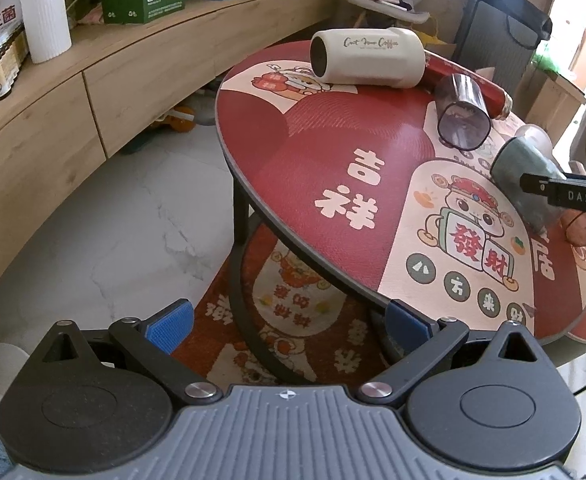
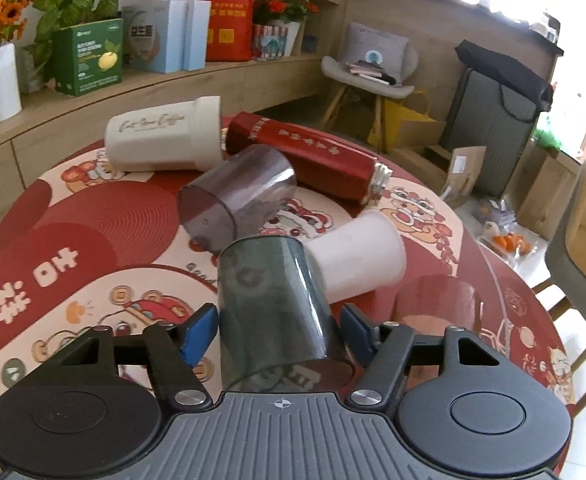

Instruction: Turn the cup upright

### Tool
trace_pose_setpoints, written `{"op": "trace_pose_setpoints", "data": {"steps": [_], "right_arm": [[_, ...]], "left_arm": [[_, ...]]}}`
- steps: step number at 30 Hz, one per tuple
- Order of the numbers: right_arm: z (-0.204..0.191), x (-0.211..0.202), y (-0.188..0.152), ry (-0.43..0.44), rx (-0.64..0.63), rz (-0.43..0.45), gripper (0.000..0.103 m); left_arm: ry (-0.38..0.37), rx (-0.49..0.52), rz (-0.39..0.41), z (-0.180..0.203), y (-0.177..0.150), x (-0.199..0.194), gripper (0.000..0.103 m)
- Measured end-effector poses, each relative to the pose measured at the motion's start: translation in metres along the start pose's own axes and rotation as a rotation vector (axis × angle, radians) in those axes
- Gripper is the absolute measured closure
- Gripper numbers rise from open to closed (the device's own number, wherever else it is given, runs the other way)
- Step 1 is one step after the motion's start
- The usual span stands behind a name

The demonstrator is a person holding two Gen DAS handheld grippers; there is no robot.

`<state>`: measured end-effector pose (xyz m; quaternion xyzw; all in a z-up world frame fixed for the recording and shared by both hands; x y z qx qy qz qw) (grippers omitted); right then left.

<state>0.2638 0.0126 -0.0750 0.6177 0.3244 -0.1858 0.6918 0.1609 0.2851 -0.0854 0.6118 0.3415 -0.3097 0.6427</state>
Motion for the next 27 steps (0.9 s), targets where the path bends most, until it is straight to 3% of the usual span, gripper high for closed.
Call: {"op": "trace_pose_setpoints", "data": {"steps": [18, 24, 27], "right_arm": [[-0.112, -0.025, -0.007, 0.207, -0.147, -0.008, 0.04], [-0.131, -0.033, -0.01, 0.208, -0.207, 0.01, 0.039], [-0.126, -0.04, -0.012, 0.192, -0.194, 0.03, 0.029]], "left_arm": [[-0.029, -0.069, 0.012, -0.013, 0.004, -0.006, 0.0], [-0.028, -0.077, 0.015, -0.014, 0.004, -0.008, 0.0], [-0.021, -0.074, 0.022, -0.014, 0.005, -0.01, 0.0]]}}
Point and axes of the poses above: each gripper's, at about its wrist camera, not at the fingertips, and x roughly the way its jaws point, z to its right, y to its top, the point moved 5 cm from there along x, roughly the way its jaws point, and after that the axes turned 6 degrees about y, right-handed, at the moved point
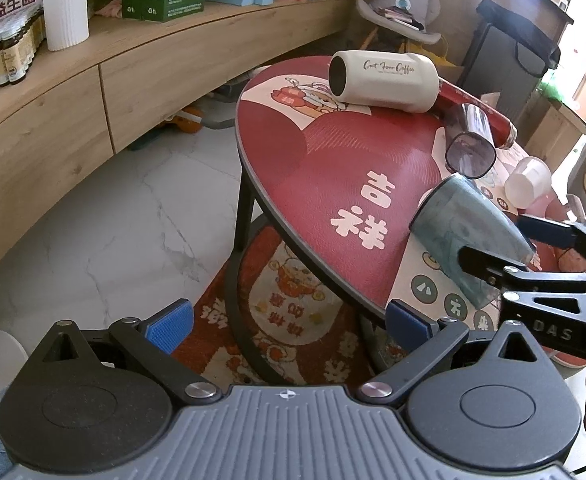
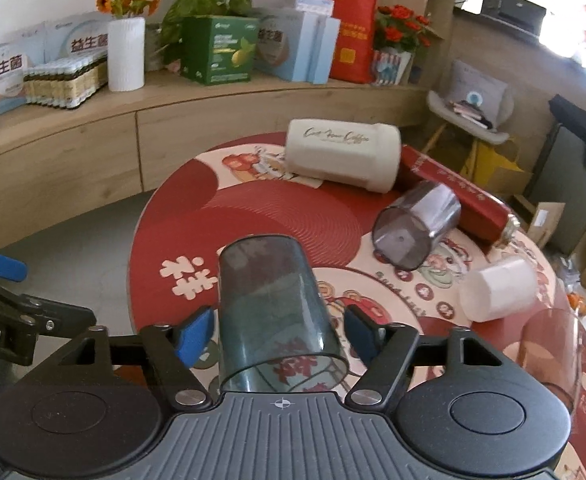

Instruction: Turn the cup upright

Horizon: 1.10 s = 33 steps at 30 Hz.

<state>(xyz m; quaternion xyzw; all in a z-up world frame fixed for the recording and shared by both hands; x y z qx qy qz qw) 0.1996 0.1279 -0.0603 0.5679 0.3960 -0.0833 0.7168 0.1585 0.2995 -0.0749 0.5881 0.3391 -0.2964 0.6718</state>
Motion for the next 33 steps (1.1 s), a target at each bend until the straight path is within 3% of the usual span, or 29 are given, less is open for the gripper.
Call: {"op": "trace_pose_setpoints", "data": {"steps": [1, 5, 19, 33], "right_arm": [[0.002, -0.003, -0.001, -0.009, 0.004, 0.011, 0.024], [0.009, -0.015, -0.009, -0.028, 0.036, 0.041, 0.019], [0.016, -0.039, -0.056, -0.047, 0.157, 0.039, 0.016], [0.01, -0.034, -0.064, -0.026, 0.177, 0.033, 0.016]], "left_arm": [[0.004, 0.002, 0.003, 0.0, 0.001, -0.001, 0.0], [0.013, 0.016, 0.017, 0.003, 0.005, -0.004, 0.0], [0.023, 0.119, 0.067, 0.036, 0.039, -0.013, 0.0], [0.006, 0.123, 0.05, 0.047, 0.043, -0.013, 0.0]]}}
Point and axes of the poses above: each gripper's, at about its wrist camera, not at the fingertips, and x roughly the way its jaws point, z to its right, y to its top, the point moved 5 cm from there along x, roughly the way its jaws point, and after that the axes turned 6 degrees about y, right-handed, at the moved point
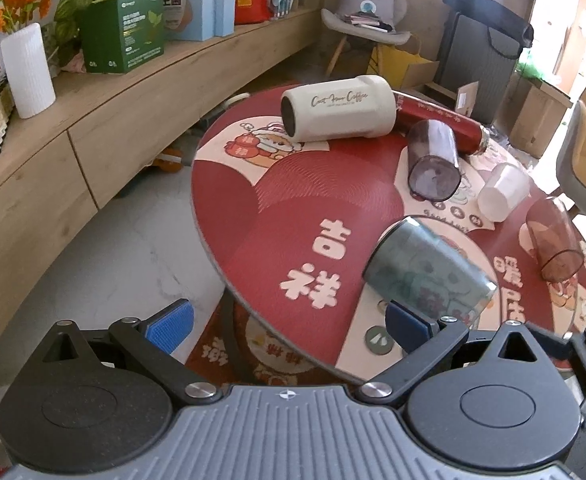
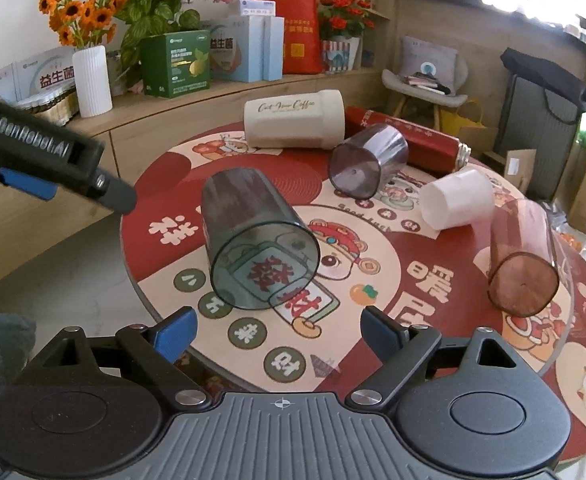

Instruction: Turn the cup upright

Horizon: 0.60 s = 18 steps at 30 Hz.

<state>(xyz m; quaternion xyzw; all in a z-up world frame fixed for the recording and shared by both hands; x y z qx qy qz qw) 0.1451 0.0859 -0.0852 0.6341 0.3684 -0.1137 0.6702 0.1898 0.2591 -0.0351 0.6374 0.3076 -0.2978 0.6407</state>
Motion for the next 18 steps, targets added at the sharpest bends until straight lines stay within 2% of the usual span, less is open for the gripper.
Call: {"op": "trace_pose_setpoints", "data": {"steps": [4, 9, 15, 18], "right_arm": [[-0.002, 0.001, -0.005, 0.002, -0.001, -0.011, 0.016], [0.0, 0.0, -0.008, 0.007, 0.008, -0.007, 0.016], [0.003, -0.006, -0.007, 0.013, 0.02, 0.013, 0.016], [0.007, -0.008, -0.007, 0.014, 0.037, 0.018, 0.015]], "left_arm": [[-0.059, -0.024, 0.01, 0.012, 0.009, -0.002, 0.0], [-0.072, -0.003, 0.012, 0.032, 0.019, 0.001, 0.001], [0.017, 0.23, 0.148, 0.037, 0.035, -0.01, 0.001], [0.013, 0.365, 0.215, 0.033, 0.036, -0.021, 0.001]]}}
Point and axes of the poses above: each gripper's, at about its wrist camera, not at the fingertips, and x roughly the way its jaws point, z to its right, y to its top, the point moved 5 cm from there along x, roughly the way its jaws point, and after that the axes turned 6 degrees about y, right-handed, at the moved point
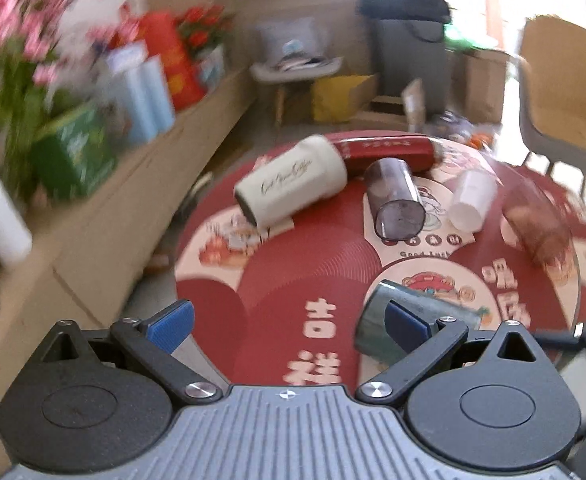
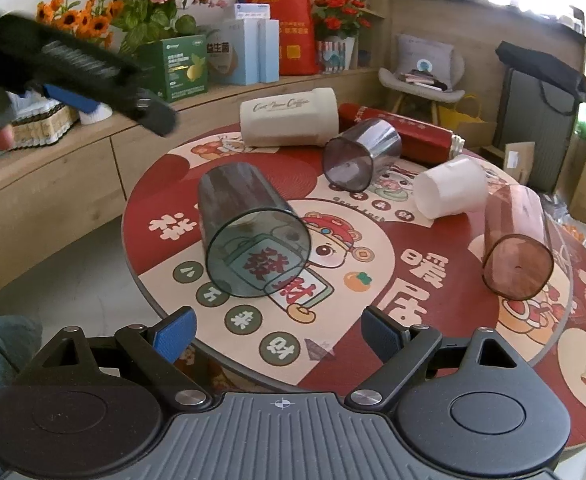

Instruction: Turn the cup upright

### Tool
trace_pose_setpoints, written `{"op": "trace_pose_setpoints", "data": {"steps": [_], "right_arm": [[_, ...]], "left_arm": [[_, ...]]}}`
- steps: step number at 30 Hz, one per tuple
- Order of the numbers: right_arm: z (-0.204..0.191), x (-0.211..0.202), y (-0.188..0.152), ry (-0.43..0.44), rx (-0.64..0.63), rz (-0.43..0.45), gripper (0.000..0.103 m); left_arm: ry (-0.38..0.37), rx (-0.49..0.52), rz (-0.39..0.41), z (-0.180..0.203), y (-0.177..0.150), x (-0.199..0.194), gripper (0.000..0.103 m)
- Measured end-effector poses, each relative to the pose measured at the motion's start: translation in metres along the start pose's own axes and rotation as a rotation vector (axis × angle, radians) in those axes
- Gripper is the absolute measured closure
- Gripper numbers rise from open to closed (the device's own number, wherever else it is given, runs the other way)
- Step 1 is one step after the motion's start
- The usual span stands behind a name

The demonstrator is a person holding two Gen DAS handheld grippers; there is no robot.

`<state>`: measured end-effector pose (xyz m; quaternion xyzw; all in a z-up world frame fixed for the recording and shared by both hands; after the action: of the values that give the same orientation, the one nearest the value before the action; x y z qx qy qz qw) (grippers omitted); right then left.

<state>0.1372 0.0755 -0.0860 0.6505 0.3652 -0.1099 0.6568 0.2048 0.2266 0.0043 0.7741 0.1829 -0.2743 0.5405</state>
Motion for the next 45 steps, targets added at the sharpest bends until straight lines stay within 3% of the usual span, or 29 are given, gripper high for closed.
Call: {"op": "trace_pose_setpoints", "data": {"steps": [3, 7, 12, 23, 30, 40, 45], "right_arm": [[0.003, -0.001, 0.0, 0.008, 0.019, 0.002, 0.015], [-0.001, 0.0, 0.0, 0.016, 0.012, 0.002, 0.015], [-0.005, 0.003, -0.002, 0.015, 0.0, -0.012, 0.015], [-0.002, 0.011, -0.004, 0.013, 0.009, -0.021, 0.015], [-0.003, 0.014, -0.003, 0.013, 0.001, -0.028, 0.015], [-0.008, 0.022, -0.002, 0.018, -0.015, -0.037, 0.015], [-0.009, 0.028, 0.001, 0.009, -0.018, -0.037, 0.015]], "left_arm": [[-0.03, 0.066, 0.011, -0.003, -0.001, -0.005, 0.001], [-0.047, 0.082, 0.012, 0.0, -0.005, -0.006, 0.001], [-0.091, 0.022, -0.013, 0.004, -0.012, -0.001, 0.001], [-0.109, -0.136, -0.072, -0.013, -0.019, 0.017, 0.001], [-0.129, -0.162, -0.079, -0.011, -0.021, 0.023, 0.001], [-0.215, -0.257, -0.045, 0.004, 0.01, 0.044, 0.002], [-0.21, -0.26, -0.068, 0.018, 0.019, 0.07, 0.007]]}}
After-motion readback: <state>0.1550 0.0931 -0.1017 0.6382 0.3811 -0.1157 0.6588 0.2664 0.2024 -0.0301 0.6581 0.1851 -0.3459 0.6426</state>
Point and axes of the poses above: each gripper's, at about its wrist camera, not at the fingertips, and x roughly the way its jaws point, z to its right, y to its top, the point moved 5 cm from there along x, roughly the way its jaws point, and after that the axes turned 6 degrees about y, right-handed, at the moved point
